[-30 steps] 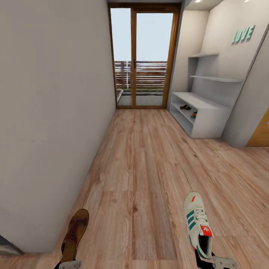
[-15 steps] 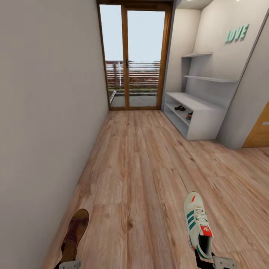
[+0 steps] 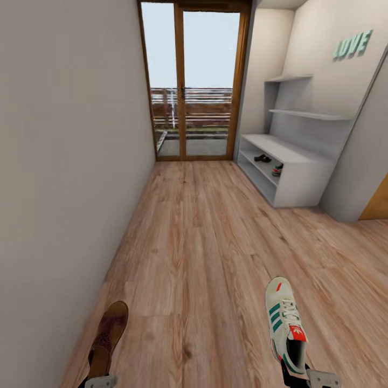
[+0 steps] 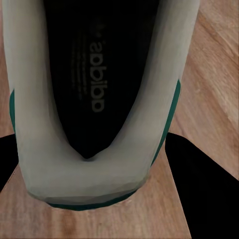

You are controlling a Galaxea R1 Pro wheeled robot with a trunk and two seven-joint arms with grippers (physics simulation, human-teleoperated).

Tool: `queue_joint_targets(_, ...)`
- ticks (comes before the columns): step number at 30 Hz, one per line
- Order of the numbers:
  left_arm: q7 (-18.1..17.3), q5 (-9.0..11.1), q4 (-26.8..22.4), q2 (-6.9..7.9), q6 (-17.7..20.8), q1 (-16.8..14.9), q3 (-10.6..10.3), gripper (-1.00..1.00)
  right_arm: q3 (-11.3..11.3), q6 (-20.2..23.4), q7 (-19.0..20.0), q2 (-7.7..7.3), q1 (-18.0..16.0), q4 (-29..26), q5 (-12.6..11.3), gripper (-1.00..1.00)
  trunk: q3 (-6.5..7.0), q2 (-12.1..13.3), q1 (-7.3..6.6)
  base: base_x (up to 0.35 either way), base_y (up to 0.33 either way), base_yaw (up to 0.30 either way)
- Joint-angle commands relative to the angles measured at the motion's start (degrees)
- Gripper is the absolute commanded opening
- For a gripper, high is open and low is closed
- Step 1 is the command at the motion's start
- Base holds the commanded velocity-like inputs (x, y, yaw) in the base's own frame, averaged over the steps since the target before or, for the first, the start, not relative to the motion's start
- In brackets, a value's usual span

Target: Pick up the two gym shoes and the two sandals from the corridor floor and place them onto the hallstand (shoe rack) in the corridor, making sure they are on the rack and not on the floor. Arrange them so the two gym shoes are next to each other and the two sandals are next to each other.

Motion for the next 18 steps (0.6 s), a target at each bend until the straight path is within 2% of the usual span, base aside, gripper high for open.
queue_joint_targets(1, -0.2, -0.6, 0.0, -0.02, -0.2, 0.0, 0.5, -1.0, -0.4, -0.2, 0.5, 0.03, -0.1, 0.0, 0.2, -1.0, -0.05, 0.0, 0.02, 0.339, 0.0, 0.0)
queue_joint_targets(18, -0.2, -0.6, 0.0, -0.02, -0.2, 0.0, 0.5, -1.0, -0.4, -0.2, 0.5, 0.05, -0.1, 0.0, 0.2, -1.0, -0.05, 0.0, 0.02, 0.339, 0.0, 0.0)
